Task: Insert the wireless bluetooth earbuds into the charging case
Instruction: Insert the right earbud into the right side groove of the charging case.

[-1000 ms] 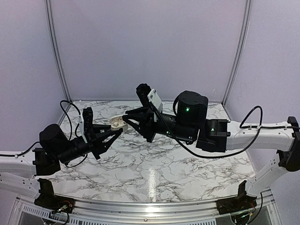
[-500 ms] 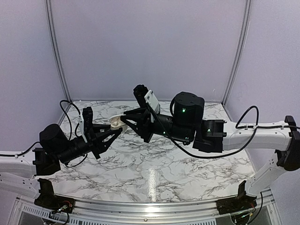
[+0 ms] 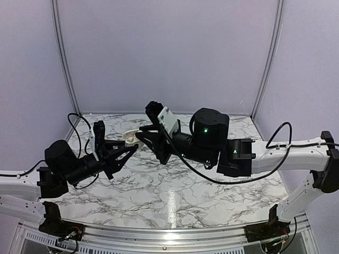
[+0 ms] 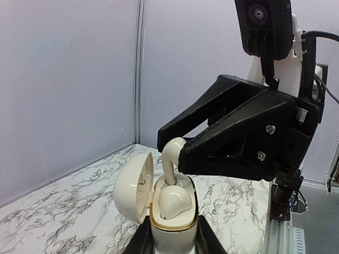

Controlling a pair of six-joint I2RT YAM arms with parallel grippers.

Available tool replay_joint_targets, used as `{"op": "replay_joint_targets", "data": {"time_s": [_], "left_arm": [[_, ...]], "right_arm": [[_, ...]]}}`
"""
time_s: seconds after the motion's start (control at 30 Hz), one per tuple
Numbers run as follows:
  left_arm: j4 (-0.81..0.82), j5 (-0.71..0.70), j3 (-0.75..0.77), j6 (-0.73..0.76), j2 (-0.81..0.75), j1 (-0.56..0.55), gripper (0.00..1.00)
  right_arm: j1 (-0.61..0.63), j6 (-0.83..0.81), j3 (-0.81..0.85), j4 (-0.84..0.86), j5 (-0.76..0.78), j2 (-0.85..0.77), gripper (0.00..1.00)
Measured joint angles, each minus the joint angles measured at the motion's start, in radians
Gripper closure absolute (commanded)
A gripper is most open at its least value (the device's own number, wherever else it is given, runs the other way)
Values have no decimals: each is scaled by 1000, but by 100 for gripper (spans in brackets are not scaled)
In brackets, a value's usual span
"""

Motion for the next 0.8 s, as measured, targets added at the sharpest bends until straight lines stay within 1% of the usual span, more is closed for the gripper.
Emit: {"op": "replay_joint_targets", "data": {"time_s": [0.2,0.3,0.57,0.8], "left_arm": [[-3,-5,0,-3,0,0,100],[-4,-8,0,-4,0,1,100],[3,-10,0,-4,-5,2,100],[3,-10,0,-4,-5,2,100]], "right_arm": [[4,-11,0,1,19,6,85],[5,-8,0,5,22,9,79],[6,5,0,0,17,12,71],[6,14,0,0,11,12,62]]}}
